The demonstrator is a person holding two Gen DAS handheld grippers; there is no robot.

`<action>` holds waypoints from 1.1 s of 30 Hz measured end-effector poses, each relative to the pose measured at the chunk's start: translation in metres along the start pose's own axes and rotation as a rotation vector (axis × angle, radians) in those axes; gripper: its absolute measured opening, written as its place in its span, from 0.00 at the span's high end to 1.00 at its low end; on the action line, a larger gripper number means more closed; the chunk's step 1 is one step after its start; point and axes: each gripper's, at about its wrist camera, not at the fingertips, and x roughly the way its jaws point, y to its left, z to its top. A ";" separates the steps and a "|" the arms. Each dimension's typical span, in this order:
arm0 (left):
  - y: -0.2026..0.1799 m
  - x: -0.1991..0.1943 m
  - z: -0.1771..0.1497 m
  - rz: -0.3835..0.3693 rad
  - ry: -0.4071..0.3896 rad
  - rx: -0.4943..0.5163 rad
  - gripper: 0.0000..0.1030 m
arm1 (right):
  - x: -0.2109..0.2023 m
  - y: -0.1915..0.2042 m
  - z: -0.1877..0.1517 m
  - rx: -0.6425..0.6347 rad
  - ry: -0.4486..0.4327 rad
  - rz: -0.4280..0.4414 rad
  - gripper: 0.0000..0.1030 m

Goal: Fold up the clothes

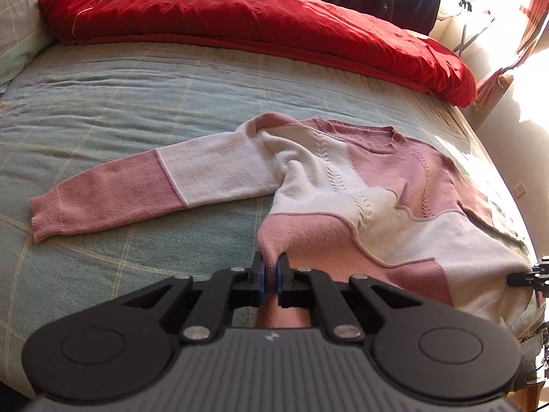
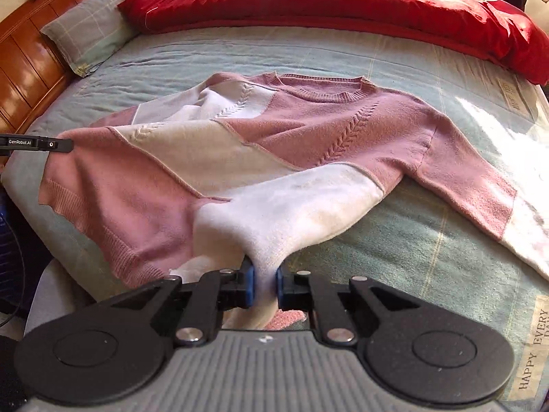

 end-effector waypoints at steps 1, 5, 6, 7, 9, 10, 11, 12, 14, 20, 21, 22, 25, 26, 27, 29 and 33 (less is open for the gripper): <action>0.000 -0.001 -0.002 -0.003 0.012 0.008 0.96 | -0.003 -0.003 -0.003 0.001 0.017 -0.004 0.87; -0.001 0.010 -0.016 -0.009 0.086 0.037 0.96 | 0.001 -0.020 -0.022 0.025 0.098 -0.022 0.87; -0.001 0.016 -0.020 -0.007 0.108 0.039 0.96 | 0.008 -0.025 -0.028 0.039 0.127 -0.024 0.87; 0.000 0.024 -0.026 -0.007 0.138 0.034 0.96 | 0.015 -0.028 -0.034 0.044 0.155 -0.031 0.87; -0.001 0.044 -0.039 -0.012 0.208 0.034 0.96 | 0.032 -0.034 -0.044 0.055 0.205 -0.054 0.87; -0.003 0.053 -0.045 -0.004 0.237 0.047 0.96 | 0.043 -0.039 -0.050 0.069 0.234 -0.061 0.87; -0.006 0.061 -0.051 0.008 0.265 0.067 0.96 | 0.053 -0.043 -0.054 0.084 0.261 -0.066 0.87; -0.009 0.069 -0.057 0.024 0.290 0.092 0.96 | 0.060 -0.046 -0.058 0.095 0.282 -0.068 0.87; -0.016 0.080 -0.068 0.059 0.328 0.147 0.96 | 0.071 -0.048 -0.062 0.093 0.315 -0.083 0.86; -0.028 0.076 -0.074 0.106 0.323 0.271 0.88 | 0.078 -0.036 -0.063 0.001 0.348 -0.171 0.68; -0.031 0.072 -0.073 0.106 0.311 0.296 0.88 | 0.075 -0.031 -0.061 -0.025 0.341 -0.183 0.68; -0.033 0.067 -0.072 0.109 0.295 0.325 0.86 | 0.071 -0.026 -0.059 -0.049 0.329 -0.197 0.65; -0.042 0.053 -0.069 0.128 0.252 0.439 0.77 | 0.061 -0.011 -0.052 -0.137 0.303 -0.236 0.53; -0.045 0.049 -0.069 0.148 0.238 0.487 0.76 | 0.059 -0.005 -0.049 -0.176 0.292 -0.258 0.53; -0.049 0.045 -0.071 0.172 0.221 0.534 0.76 | 0.057 0.000 -0.046 -0.212 0.282 -0.278 0.53; -0.061 0.036 -0.075 0.185 0.180 0.648 0.76 | 0.052 0.012 -0.043 -0.277 0.256 -0.292 0.53; -0.088 0.030 -0.093 0.105 0.130 0.793 0.68 | 0.048 0.035 -0.036 -0.361 0.219 -0.156 0.53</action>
